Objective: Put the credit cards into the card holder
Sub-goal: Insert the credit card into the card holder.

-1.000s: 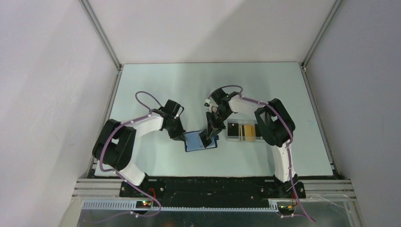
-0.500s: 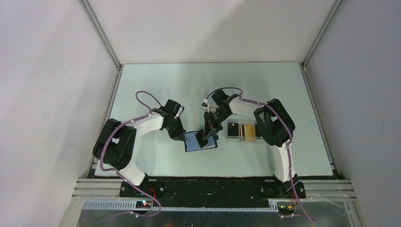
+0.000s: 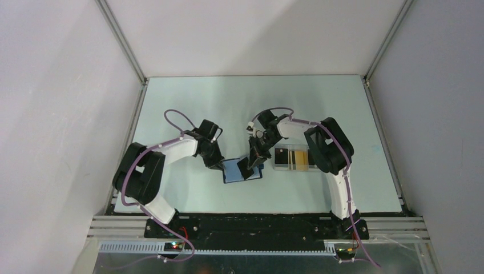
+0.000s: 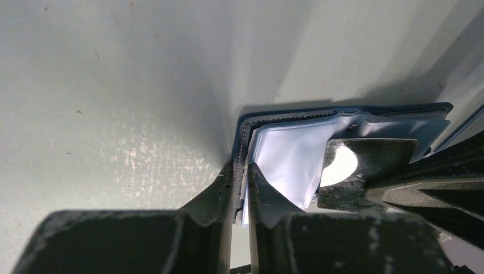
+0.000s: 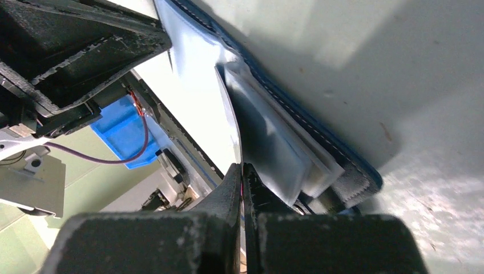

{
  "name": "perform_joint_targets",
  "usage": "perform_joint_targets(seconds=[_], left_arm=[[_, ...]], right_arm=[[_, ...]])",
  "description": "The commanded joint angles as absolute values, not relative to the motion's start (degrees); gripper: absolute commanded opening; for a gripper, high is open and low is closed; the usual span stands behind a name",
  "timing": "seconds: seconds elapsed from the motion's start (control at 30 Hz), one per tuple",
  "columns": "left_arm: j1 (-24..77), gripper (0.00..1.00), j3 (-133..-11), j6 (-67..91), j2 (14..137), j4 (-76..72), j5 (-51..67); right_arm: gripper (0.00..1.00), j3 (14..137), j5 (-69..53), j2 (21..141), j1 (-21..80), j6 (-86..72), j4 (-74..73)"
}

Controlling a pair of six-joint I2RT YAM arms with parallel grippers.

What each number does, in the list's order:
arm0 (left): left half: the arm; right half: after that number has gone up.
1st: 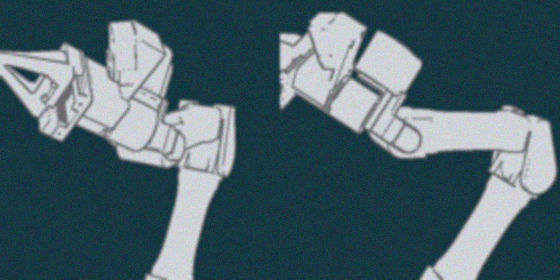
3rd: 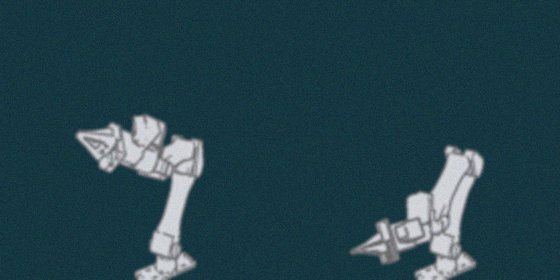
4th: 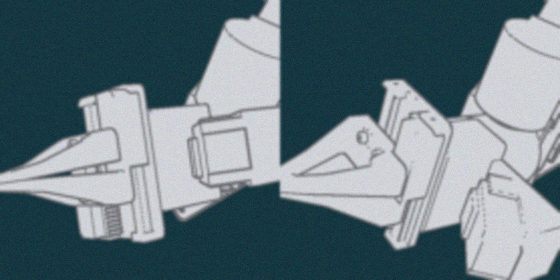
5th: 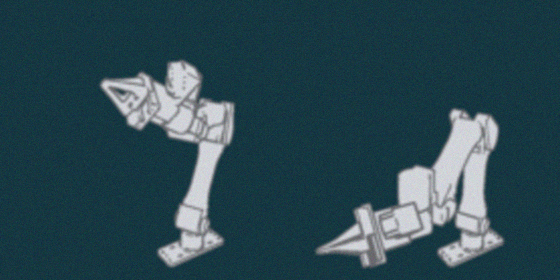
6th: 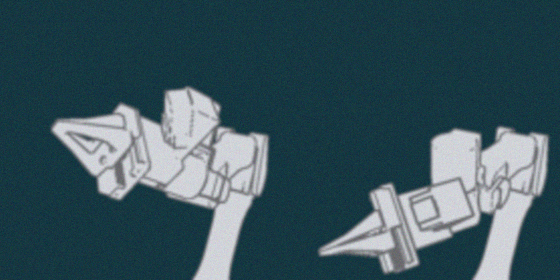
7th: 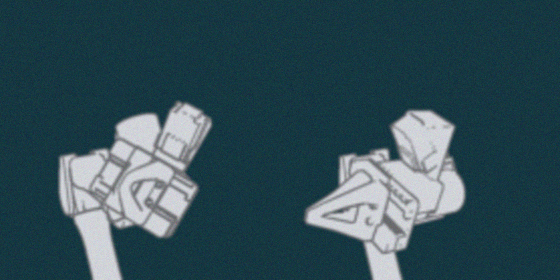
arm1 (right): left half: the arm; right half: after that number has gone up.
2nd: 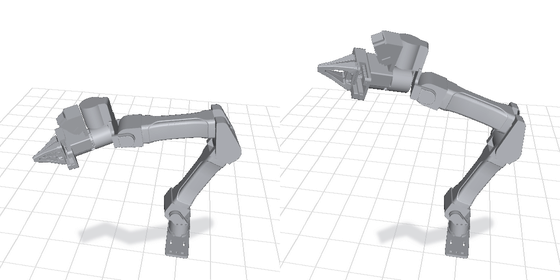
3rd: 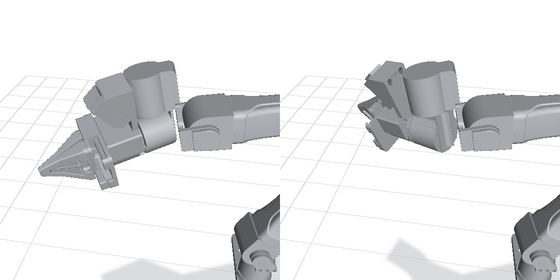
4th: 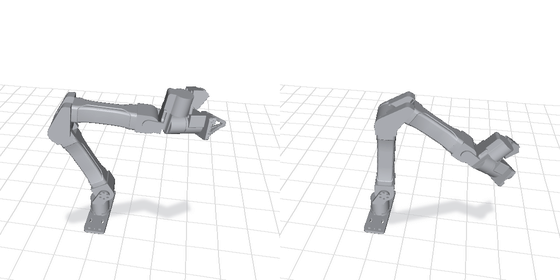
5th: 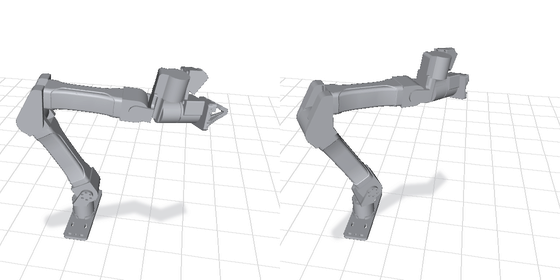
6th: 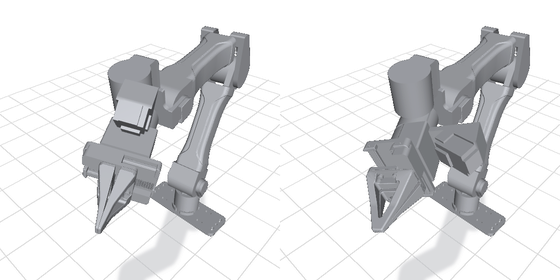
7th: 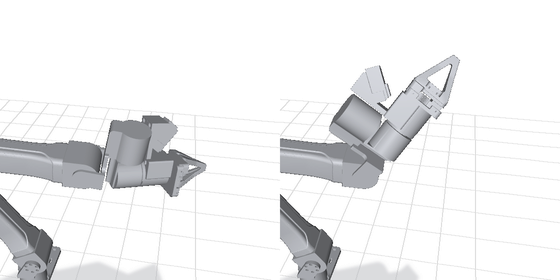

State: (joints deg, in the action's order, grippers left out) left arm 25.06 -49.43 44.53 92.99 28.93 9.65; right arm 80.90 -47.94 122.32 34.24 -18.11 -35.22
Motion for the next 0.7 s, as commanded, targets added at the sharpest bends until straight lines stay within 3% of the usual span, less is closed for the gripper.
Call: perform_joint_targets(seconds=[0.0, 0.67], left_arm=[[25.58, 0.15, -48.94, 42.98, 96.09, 29.38, 6.45], [25.58, 0.14, -49.87, 42.76, 96.62, 29.80, 6.50]], right_arm=[[0.00, 80.75, -42.59, 120.01, 33.09, -16.36, -39.89], [0.00, 81.50, -48.85, 124.72, 34.51, -17.77, -36.10]])
